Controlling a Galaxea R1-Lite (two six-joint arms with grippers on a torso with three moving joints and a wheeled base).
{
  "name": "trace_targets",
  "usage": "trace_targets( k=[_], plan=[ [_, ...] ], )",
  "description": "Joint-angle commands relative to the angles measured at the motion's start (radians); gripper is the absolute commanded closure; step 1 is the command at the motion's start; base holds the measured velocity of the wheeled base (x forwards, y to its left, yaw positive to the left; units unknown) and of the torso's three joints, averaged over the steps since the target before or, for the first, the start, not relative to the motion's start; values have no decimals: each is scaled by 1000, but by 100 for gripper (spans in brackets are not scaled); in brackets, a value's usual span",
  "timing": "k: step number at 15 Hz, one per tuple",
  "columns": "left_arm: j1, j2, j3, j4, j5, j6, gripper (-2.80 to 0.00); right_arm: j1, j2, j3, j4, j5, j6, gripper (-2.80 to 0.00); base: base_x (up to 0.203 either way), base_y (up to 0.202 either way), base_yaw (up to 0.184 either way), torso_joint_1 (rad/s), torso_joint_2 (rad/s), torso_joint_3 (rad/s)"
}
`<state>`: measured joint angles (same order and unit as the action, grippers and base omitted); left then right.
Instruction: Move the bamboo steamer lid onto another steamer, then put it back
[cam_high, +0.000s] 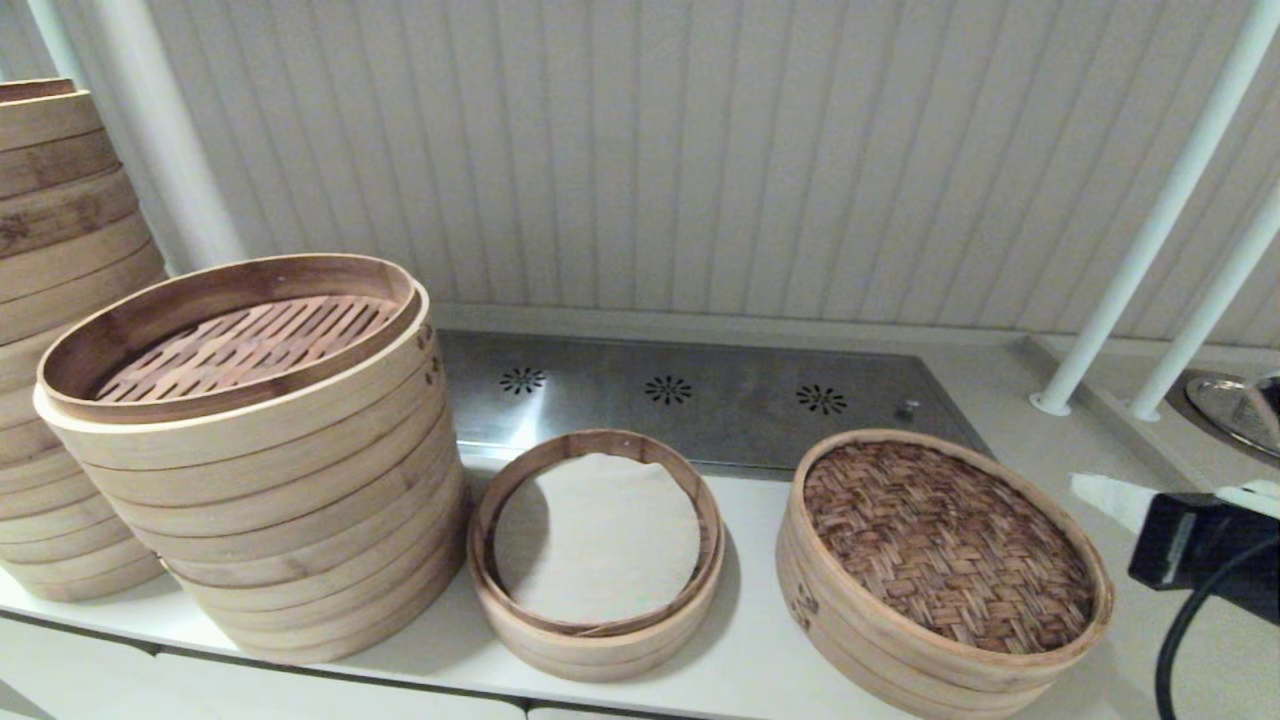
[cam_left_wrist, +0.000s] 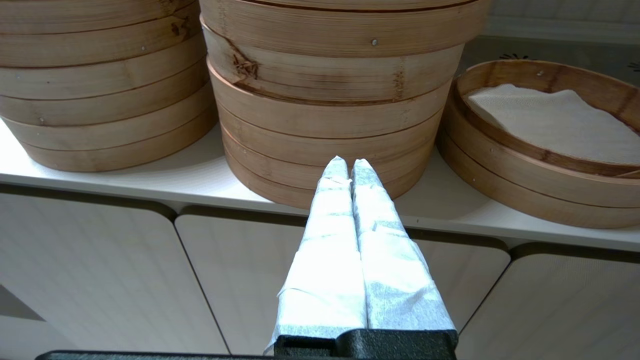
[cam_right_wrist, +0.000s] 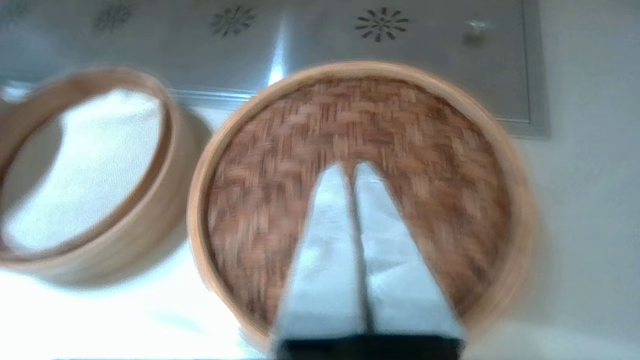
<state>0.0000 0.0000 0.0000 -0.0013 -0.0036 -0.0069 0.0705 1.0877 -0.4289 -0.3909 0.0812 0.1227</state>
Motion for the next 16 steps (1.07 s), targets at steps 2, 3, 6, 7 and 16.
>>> trace_targets(
  k=[2, 3, 6, 7, 16],
  plan=[
    [0, 0, 0, 0, -1, 1, 0, -14, -323, 11, 194, -44, -20, 0, 0, 0, 0, 0, 0, 0],
    [1, 0, 0, 0, 1, 1, 0, -17, -402, 26, 252, -63, -27, 0, 0, 0, 0, 0, 0, 0],
    [0, 0, 0, 0, 1, 1, 0, -36, -634, 74, 433, -100, -42, 0, 0, 0, 0, 0, 0, 0],
    [0, 0, 0, 0, 1, 1, 0, -50, -707, 88, 505, -110, -48, 0, 0, 0, 0, 0, 0, 0],
    [0, 0, 0, 0, -1, 1, 0, -74, -1087, 361, 520, -118, -145, 0, 0, 0, 0, 0, 0, 0]
  ],
)
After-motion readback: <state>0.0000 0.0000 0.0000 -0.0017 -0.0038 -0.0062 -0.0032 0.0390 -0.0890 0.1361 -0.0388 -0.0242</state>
